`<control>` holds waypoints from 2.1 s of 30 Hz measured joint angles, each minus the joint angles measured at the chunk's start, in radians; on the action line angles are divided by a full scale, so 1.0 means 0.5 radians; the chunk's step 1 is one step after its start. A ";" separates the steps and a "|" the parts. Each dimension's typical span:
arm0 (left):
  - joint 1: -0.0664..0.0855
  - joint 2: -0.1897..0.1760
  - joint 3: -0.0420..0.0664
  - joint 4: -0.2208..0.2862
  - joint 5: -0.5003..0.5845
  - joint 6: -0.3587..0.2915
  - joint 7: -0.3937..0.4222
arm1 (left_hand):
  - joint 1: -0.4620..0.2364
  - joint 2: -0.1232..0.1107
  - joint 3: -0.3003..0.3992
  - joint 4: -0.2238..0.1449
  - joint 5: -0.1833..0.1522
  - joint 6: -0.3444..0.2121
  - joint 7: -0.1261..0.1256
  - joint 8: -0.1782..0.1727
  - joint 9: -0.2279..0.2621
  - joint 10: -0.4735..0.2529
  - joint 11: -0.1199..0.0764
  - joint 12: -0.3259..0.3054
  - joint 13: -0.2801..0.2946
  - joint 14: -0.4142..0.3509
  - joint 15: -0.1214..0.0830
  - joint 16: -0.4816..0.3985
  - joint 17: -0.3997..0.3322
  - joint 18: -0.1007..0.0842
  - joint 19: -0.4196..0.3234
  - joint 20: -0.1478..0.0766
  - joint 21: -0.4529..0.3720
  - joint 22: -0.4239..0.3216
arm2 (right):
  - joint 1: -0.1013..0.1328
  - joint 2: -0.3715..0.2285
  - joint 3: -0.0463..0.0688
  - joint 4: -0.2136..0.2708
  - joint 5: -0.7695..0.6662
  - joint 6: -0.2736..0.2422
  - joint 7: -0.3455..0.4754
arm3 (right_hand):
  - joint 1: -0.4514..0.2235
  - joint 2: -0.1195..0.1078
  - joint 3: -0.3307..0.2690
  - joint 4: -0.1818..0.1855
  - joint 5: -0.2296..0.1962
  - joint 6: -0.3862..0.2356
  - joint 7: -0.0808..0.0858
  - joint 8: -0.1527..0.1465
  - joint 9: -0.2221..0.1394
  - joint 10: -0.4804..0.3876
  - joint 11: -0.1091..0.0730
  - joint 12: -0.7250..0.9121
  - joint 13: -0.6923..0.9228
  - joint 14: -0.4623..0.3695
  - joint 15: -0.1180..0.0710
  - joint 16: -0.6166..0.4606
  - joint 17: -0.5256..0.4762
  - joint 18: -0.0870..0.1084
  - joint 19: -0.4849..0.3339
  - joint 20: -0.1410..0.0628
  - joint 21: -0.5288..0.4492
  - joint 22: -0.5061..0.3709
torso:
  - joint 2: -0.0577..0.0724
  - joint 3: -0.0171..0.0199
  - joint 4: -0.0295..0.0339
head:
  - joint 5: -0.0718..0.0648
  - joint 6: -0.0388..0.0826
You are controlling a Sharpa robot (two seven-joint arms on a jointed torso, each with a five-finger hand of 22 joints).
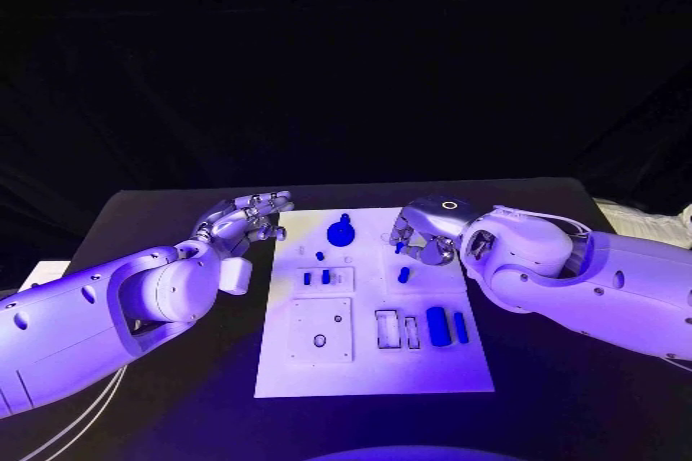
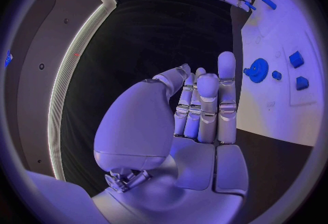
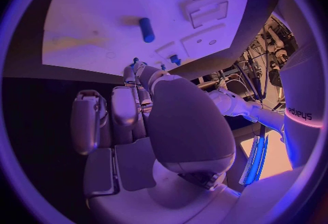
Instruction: Assemble the parts on the task board
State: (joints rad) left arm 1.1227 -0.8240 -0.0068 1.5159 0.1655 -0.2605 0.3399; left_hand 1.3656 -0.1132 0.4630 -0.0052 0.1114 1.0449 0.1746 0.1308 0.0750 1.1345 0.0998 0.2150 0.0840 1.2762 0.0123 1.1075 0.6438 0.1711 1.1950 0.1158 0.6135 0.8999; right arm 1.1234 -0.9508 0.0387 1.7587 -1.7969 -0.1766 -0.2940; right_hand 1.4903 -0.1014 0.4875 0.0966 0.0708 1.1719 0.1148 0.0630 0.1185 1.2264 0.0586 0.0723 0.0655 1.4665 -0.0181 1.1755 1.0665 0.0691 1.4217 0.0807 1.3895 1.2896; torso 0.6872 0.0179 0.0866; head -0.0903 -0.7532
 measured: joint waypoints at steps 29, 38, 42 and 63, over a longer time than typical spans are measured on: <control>-0.003 0.016 0.000 0.015 -0.008 0.011 -0.009 | 0.000 0.000 -0.006 -0.006 0.000 -0.007 0.007 0.000 -0.002 0.000 0.000 0.000 0.000 0.000 0.000 0.000 0.002 0.000 0.000 0.000 0.000 0.000 | -0.276 0.392 -0.022 -0.010 0.019 0.048 0.073 | -0.014 -0.014 0.028 -0.028 0.021 -0.003 0.015 -0.003 0.003 0.006 0.009 -0.003 -0.003 0.000 0.000 0.000 -0.007 0.000 0.000 0.000 0.000 -0.001 | 0.001 -0.0035 -0.001 | 0.154 -0.063; -0.003 0.017 0.000 0.014 -0.014 0.017 -0.011 | 0.000 0.000 -0.006 -0.006 0.000 -0.007 0.007 0.000 -0.004 -0.015 0.000 0.000 0.000 0.000 0.000 0.000 0.002 0.000 0.000 0.000 0.000 -0.002 | -0.281 0.424 -0.022 -0.048 0.019 0.068 0.085 | -0.036 -0.005 0.028 -0.028 0.021 -0.006 0.019 -0.001 0.005 0.007 0.010 -0.003 -0.002 0.000 0.000 0.008 -0.007 0.000 0.000 0.000 0.000 -0.001 | 0.002 -0.0013 0.000 | 0.168 -0.073; -0.003 0.017 0.000 0.013 -0.016 0.019 -0.012 | 0.000 0.000 -0.006 -0.006 0.000 -0.014 0.000 0.000 -0.004 -0.015 0.000 0.006 0.000 -0.007 0.007 0.000 0.001 0.000 0.000 0.000 0.000 -0.002 | -0.281 0.427 -0.022 -0.050 0.020 0.075 0.089 | -0.036 -0.005 0.028 -0.028 0.021 -0.008 0.021 -0.002 0.005 0.007 0.010 -0.003 -0.002 0.000 0.000 0.008 -0.007 0.000 0.000 0.000 0.000 -0.001 | 0.002 -0.0013 0.000 | 0.171 -0.077; -0.003 0.014 0.000 0.009 -0.025 0.030 -0.024 | 0.000 0.000 -0.006 -0.006 0.000 -0.014 0.000 0.000 -0.004 -0.014 0.000 0.008 0.000 -0.007 0.008 0.000 0.000 0.000 0.000 0.000 0.000 -0.001 | -0.282 0.426 -0.025 -0.034 -0.002 0.145 0.067 | -0.047 -0.016 0.027 -0.028 0.020 -0.013 0.018 -0.005 0.004 0.009 0.013 -0.003 -0.003 0.000 0.000 0.008 -0.009 0.000 0.000 0.000 0.000 -0.002 | 0.002 -0.0006 -0.001 | 0.180 -0.088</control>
State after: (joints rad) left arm 1.1210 -0.8169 -0.0068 1.5205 0.1530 -0.2455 0.3277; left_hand 1.3655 -0.1132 0.4601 -0.0080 0.1114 1.0377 0.1746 0.1307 0.0732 1.1272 0.0999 0.2193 0.0838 1.2725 0.0163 1.1075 0.6438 0.1710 1.1950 0.1158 0.6137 0.8993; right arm 0.9822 -0.7378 0.0261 1.7417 -1.7977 -0.1040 -0.2605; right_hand 1.4670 -0.1094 0.5010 0.0827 0.0806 1.1656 0.1239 0.0607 0.1206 1.2311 0.0648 0.0709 0.0642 1.4665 -0.0181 1.1794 1.0620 0.0691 1.4216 0.0807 1.3894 1.2889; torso 0.6881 0.0176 0.0861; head -0.0004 -0.7972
